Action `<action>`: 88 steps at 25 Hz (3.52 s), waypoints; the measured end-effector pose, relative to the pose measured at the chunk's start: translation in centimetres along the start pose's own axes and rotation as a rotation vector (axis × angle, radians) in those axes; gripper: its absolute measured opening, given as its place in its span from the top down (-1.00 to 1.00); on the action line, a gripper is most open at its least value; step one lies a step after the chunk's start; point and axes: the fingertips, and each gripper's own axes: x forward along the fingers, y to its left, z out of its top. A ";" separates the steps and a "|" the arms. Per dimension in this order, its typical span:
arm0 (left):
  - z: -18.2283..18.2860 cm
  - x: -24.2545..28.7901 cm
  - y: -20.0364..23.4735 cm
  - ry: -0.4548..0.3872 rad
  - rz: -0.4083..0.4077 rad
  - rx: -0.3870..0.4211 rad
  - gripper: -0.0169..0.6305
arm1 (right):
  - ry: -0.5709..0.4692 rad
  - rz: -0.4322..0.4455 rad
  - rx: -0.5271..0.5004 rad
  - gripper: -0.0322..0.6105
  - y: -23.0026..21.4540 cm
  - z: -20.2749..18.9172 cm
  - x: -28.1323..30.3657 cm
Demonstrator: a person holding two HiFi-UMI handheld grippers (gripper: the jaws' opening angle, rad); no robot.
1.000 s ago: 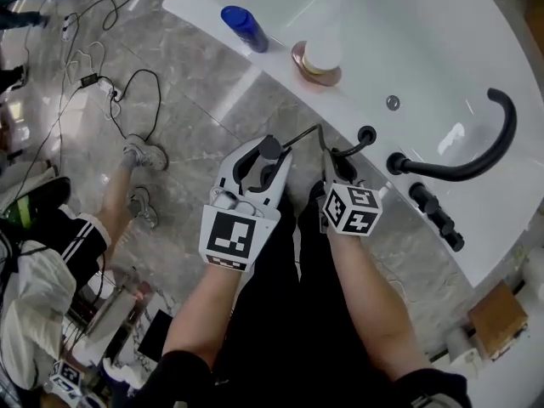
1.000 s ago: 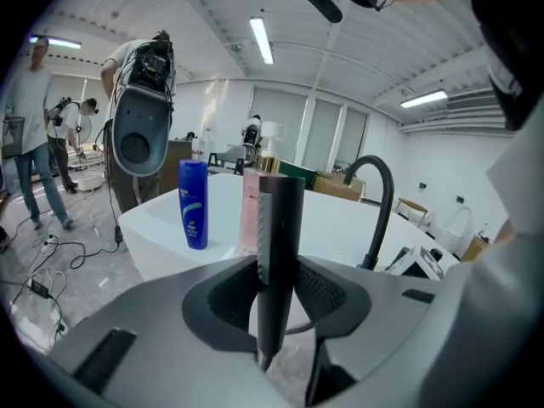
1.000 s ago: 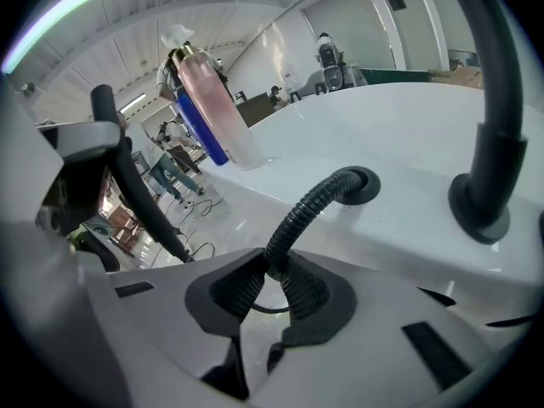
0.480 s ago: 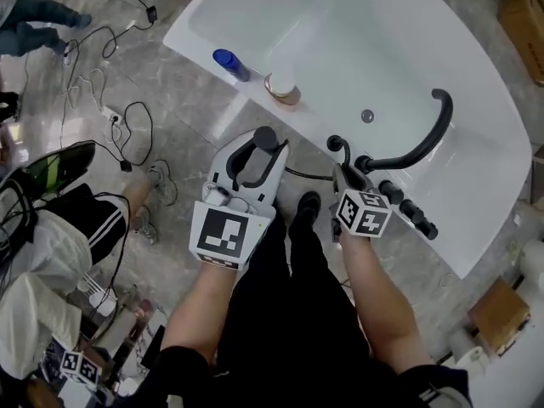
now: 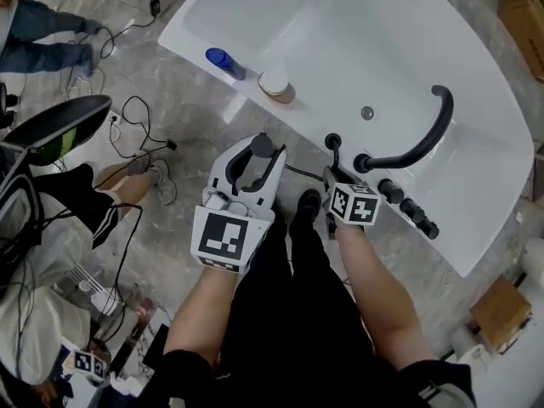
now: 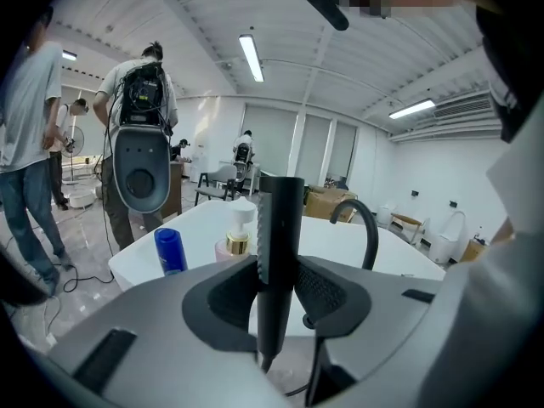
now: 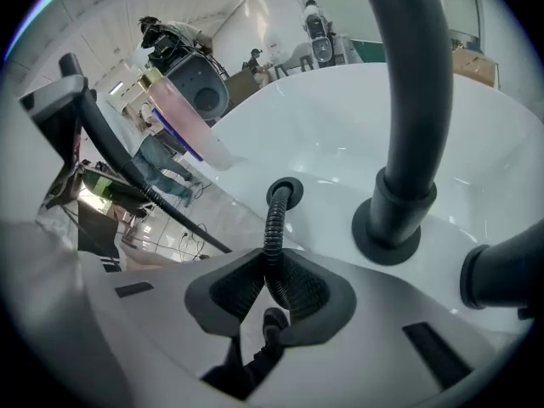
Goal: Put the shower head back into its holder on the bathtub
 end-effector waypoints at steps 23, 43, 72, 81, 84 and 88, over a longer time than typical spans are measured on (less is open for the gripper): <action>0.2 1.4 -0.6 0.000 -0.008 0.000 0.51 | -0.077 -0.104 -0.142 0.58 0.3 6.7 1.1; -1.2 0.8 -0.3 -0.014 -0.020 0.022 0.51 | -0.061 -0.140 -0.183 0.63 -3.7 -4.1 4.1; 7.1 -3.6 -0.7 -0.080 -0.027 0.062 0.51 | 0.050 -0.068 -0.145 0.71 1.8 4.1 -1.6; 8.6 -3.8 0.7 -0.120 -0.010 0.060 0.51 | -0.027 -0.093 -0.109 0.61 2.4 7.0 -1.4; 8.6 -3.4 0.8 -0.122 -0.012 0.061 0.51 | -0.060 -0.081 -0.107 0.57 2.4 6.2 -2.1; 7.8 -2.8 0.9 -0.108 -0.012 0.065 0.51 | -0.058 -0.035 -0.084 0.41 2.2 2.9 -2.4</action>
